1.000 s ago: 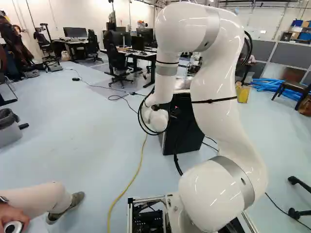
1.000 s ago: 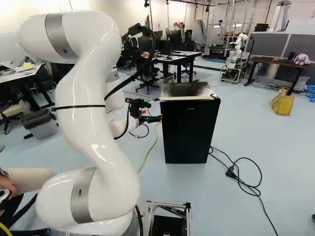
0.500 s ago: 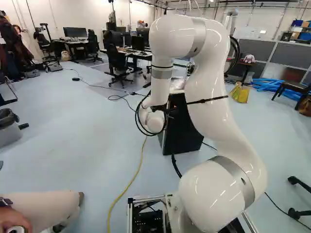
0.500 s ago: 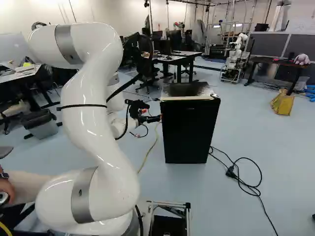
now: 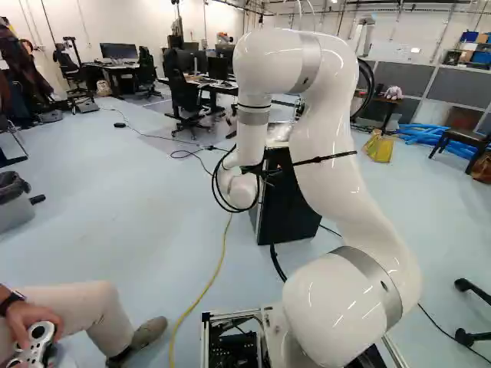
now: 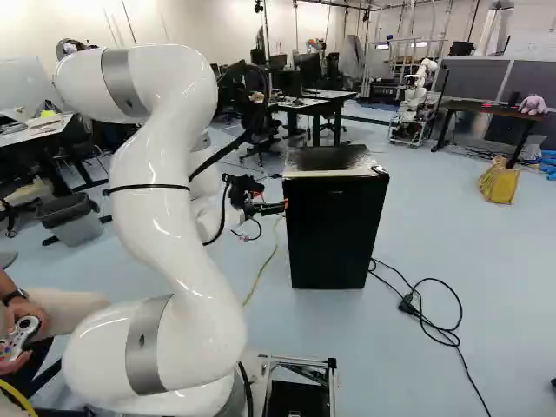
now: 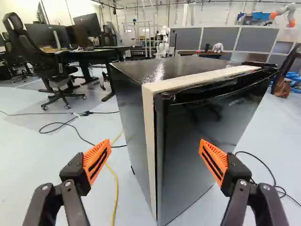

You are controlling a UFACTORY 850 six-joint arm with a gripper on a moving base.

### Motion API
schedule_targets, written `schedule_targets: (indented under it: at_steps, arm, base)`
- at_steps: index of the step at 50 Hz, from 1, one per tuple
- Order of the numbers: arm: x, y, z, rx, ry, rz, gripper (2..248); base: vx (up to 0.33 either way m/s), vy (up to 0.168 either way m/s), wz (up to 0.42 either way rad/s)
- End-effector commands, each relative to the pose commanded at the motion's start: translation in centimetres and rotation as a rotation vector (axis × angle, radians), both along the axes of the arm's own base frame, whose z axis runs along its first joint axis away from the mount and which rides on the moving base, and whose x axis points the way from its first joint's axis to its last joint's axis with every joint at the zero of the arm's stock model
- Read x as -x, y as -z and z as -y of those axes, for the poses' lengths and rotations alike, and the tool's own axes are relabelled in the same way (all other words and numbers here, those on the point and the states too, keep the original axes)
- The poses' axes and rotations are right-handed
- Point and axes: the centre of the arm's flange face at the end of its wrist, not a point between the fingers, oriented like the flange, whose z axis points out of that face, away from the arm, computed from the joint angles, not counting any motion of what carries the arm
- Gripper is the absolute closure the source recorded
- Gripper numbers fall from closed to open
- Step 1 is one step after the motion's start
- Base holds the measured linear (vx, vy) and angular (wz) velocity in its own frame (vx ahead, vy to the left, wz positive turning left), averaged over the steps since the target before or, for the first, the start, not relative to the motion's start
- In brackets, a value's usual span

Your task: Grab a drink from the fridge

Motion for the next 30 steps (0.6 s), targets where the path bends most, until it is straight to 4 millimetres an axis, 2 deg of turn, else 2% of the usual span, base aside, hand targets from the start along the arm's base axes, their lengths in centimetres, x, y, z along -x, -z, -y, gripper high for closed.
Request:
schedule_targets:
  at_steps: [30]
  arm:
    - [-1.1,0.2,0.8,-0.004,0.123,0.026,3]
  base:
    - [0.000,0.000,0.000]
